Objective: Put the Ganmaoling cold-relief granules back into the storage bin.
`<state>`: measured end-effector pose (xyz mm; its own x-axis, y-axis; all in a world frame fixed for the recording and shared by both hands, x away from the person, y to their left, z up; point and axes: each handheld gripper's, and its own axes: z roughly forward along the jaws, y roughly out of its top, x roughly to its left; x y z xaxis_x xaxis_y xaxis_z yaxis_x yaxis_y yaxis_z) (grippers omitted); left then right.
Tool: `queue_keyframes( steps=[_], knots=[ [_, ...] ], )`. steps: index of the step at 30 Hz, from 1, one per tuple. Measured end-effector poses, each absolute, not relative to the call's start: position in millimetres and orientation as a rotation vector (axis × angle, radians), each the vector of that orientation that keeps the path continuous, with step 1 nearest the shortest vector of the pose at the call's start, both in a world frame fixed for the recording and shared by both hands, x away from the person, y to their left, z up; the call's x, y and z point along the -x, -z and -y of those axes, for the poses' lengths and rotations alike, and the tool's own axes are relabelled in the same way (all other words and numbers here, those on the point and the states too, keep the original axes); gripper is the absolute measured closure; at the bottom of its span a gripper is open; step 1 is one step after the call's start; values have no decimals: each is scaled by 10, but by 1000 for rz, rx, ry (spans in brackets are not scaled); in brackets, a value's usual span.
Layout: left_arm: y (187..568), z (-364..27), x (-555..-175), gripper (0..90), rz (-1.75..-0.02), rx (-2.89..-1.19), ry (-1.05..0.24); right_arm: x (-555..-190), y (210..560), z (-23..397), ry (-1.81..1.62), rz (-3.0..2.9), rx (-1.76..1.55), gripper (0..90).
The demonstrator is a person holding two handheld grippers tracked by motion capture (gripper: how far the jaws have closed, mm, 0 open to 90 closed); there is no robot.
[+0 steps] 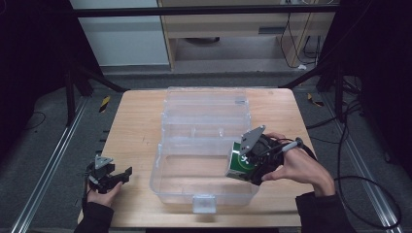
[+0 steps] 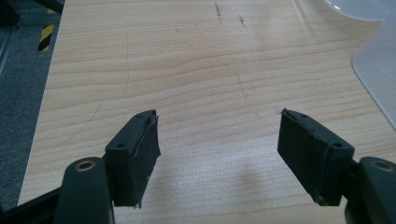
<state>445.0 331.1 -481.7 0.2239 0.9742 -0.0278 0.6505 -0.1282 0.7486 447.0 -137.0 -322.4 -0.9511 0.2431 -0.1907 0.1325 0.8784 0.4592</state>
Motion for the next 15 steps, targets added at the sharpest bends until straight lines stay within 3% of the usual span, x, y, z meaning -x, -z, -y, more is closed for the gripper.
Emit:
queue_keyframes(
  steps=[15],
  knots=[
    [4812, -3313, -4449, 286, -1495, -1857, -646, -4526, 3520, 1260, -591, -2865, -281, 161]
  ],
)
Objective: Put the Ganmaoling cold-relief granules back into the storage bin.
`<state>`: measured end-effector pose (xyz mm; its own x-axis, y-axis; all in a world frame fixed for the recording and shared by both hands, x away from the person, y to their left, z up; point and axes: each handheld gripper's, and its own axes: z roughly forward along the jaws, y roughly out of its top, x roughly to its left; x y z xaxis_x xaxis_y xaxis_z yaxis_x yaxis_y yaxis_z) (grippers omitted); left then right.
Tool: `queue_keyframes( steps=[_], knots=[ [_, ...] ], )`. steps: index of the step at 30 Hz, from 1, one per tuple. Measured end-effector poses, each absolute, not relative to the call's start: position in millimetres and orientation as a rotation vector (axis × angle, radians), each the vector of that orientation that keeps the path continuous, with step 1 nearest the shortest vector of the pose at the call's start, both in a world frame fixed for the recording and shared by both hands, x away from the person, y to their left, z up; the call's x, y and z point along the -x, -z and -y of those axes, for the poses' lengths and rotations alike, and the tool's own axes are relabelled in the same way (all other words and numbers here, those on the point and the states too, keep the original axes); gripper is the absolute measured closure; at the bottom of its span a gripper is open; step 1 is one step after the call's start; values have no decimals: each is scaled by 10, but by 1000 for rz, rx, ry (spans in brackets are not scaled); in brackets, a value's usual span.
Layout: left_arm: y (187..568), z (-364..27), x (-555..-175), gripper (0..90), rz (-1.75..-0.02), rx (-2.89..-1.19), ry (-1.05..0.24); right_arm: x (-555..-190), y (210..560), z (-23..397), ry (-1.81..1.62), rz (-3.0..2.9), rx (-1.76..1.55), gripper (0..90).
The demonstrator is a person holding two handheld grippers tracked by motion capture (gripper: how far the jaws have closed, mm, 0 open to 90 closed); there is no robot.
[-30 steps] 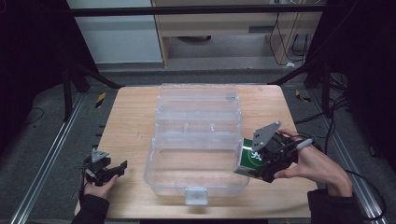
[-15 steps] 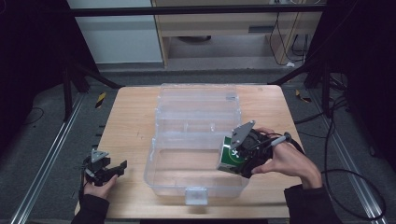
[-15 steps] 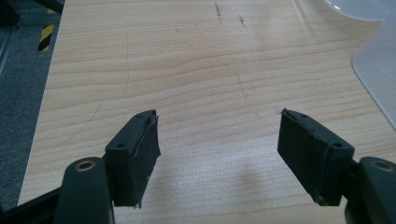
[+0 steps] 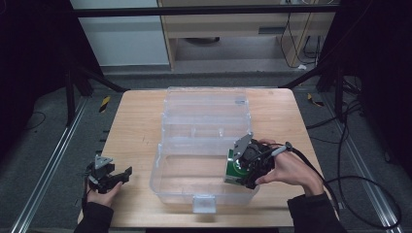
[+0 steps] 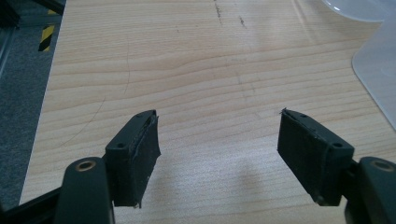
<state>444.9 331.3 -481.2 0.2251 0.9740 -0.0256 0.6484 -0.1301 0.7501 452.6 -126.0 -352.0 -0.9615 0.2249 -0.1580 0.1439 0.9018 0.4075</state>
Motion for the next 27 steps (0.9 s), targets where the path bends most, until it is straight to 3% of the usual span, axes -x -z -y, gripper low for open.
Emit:
queue_keyframes(
  steps=[27],
  knots=[
    [4808, -3317, -4448, 287, -1494, -1858, -650, -4539, 3938, 1169, -511, -2934, -250, 158]
  ],
)
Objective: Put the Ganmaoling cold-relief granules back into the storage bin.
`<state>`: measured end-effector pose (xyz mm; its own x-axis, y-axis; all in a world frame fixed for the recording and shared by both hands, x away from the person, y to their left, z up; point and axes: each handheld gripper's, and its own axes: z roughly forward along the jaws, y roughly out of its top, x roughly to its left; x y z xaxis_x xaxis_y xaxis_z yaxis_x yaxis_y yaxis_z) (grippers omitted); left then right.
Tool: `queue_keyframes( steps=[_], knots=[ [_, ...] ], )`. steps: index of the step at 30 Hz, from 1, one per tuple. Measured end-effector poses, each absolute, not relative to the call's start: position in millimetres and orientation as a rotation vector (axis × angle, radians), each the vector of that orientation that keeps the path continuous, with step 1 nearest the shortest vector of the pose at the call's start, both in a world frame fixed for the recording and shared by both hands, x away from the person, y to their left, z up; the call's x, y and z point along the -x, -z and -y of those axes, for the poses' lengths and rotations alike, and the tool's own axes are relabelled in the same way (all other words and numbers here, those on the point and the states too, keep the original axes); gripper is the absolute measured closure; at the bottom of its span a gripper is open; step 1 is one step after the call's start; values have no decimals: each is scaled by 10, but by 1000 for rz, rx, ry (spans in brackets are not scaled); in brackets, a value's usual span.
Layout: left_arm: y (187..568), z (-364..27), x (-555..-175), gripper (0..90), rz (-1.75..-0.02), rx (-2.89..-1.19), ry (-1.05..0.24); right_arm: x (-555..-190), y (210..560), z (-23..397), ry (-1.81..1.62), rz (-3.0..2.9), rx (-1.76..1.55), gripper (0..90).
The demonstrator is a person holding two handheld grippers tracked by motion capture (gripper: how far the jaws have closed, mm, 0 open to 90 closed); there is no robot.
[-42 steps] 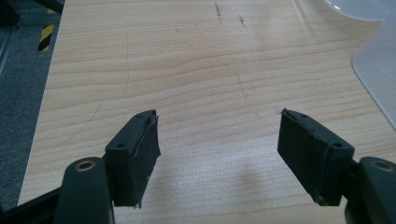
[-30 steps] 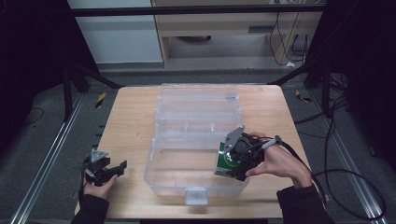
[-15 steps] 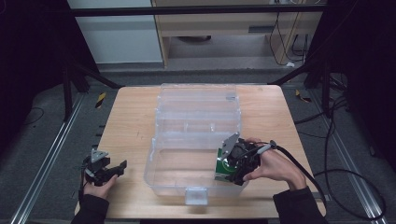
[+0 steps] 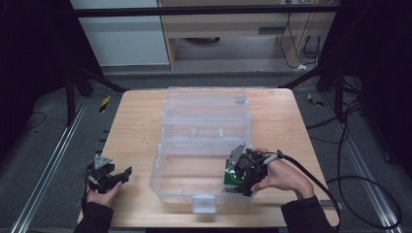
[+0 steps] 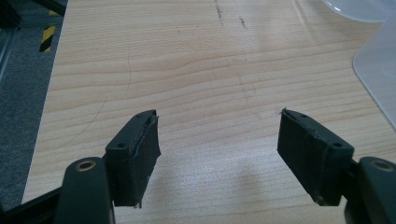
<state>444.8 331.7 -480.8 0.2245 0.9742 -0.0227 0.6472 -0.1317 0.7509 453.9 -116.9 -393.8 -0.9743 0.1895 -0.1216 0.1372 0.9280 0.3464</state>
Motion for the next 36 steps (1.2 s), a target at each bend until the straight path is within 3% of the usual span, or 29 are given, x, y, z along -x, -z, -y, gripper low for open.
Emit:
queue_keyframes(
  steps=[17, 26, 36],
  knots=[
    [4809, -3320, -4448, 286, -1496, -1857, -649, -4595, 4066, 1202, -510, -2952, -266, 128],
    [4807, -3318, -4445, 287, -1496, -1854, -648, -4504, 3809, 1378, -650, -2876, -329, 147],
    [4804, -3315, -4443, 291, -1493, -1857, -646, -4298, 3515, 1828, -894, -2647, -518, 102]
  ],
)
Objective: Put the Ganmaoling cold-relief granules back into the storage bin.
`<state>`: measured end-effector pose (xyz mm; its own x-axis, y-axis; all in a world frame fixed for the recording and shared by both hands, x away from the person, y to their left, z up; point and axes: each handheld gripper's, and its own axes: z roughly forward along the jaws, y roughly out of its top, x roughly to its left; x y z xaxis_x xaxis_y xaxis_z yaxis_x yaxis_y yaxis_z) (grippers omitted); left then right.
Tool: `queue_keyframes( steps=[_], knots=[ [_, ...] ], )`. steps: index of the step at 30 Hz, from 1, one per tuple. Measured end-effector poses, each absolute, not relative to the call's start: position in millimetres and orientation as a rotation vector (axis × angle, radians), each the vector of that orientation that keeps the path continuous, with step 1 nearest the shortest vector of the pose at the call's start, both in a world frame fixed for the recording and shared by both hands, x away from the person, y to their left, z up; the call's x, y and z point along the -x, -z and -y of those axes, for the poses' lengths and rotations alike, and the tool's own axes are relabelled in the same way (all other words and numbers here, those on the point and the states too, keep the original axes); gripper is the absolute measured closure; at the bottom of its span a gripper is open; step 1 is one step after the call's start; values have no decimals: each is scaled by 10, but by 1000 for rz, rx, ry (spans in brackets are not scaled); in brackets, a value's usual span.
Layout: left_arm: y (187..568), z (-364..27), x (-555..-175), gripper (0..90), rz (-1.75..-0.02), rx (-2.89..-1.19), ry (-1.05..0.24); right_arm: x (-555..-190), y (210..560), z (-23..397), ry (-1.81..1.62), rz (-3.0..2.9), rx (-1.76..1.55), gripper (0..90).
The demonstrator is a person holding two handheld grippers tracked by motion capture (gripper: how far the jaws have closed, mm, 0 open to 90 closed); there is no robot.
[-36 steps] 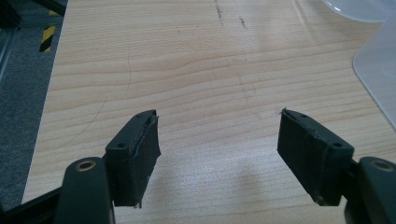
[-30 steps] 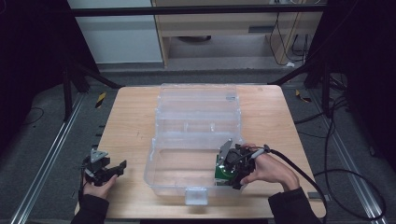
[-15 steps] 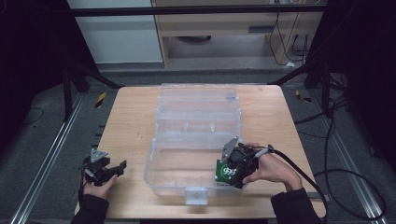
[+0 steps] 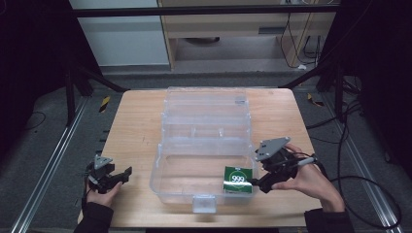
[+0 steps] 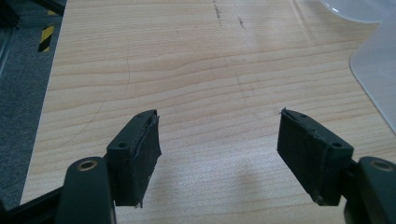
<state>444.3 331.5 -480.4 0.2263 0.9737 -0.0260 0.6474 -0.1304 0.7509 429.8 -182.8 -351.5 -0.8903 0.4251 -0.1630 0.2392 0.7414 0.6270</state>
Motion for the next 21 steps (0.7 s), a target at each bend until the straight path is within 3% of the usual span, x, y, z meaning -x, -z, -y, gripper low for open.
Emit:
queue_keyframes(
  steps=[21],
  knots=[
    [4804, -3311, -4442, 298, -1491, -1858, -645, -4265, 4055, 2465, -1029, -2262, -1035, 45]
  ],
)
